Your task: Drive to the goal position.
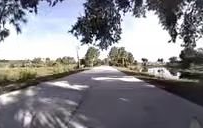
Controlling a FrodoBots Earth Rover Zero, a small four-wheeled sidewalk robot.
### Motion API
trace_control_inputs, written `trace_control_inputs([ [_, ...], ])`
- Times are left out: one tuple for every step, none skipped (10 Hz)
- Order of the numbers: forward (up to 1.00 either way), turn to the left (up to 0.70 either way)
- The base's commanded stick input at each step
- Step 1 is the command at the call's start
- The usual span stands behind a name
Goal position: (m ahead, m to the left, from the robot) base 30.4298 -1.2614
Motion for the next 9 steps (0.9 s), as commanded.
trace_control_inputs([
  [0.85,0.0],
  [0.85,0.0],
  [0.85,0.0],
  [0.85,0.0],
  [0.85,0.0],
  [0.85,0.0],
  [0.85,0.0],
  [0.85,0.0],
  [0.85,0.0],
])
